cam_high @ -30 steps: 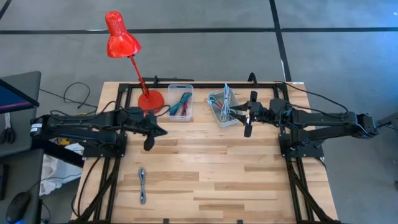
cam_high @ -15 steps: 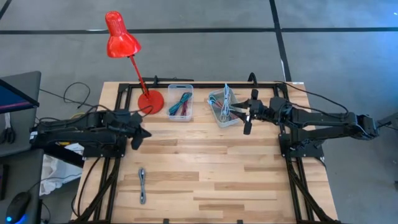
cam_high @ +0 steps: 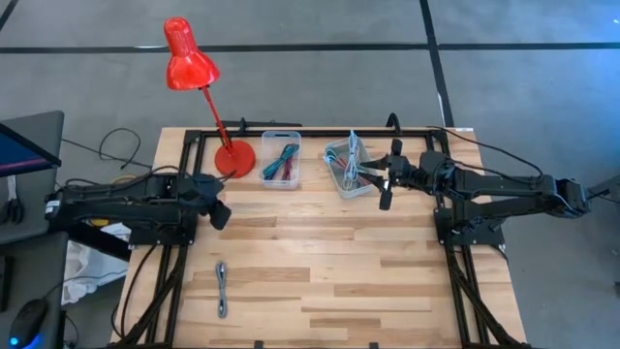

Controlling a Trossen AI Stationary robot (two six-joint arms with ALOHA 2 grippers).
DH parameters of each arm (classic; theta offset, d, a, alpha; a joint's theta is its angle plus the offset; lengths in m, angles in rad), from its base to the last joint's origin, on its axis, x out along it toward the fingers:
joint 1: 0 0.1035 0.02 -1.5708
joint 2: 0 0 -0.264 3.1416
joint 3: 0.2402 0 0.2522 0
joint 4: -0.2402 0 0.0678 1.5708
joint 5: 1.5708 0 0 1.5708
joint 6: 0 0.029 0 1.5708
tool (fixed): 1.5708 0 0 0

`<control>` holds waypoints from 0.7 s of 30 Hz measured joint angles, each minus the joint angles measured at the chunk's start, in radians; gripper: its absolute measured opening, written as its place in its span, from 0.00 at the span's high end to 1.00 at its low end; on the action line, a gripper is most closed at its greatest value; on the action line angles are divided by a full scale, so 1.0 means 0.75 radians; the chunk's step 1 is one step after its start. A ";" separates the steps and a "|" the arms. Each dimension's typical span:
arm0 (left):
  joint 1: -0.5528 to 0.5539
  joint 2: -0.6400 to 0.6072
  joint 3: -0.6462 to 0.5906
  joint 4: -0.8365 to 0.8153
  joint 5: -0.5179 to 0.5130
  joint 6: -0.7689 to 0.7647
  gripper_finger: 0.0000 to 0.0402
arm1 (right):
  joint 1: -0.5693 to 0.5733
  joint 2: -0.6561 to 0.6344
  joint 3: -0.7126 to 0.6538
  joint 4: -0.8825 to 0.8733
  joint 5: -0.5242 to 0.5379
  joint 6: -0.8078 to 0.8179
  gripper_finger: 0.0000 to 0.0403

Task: Pick & Place USB Port
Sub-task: Put the black patterned USB cable into the transparent bin

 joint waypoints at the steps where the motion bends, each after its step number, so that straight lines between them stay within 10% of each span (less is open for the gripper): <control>1: 0.000 0.011 0.000 -0.005 0.040 -0.014 0.97 | 0.000 0.000 0.000 0.000 0.000 -0.001 0.71; 8: -0.001 0.086 0.000 -0.086 0.078 0.025 0.97 | 0.000 0.000 0.000 -0.001 0.000 -0.001 0.71; 21: 0.018 0.191 0.000 0.118 -0.455 0.060 0.97 | 0.001 0.000 0.000 -0.001 0.000 -0.001 0.71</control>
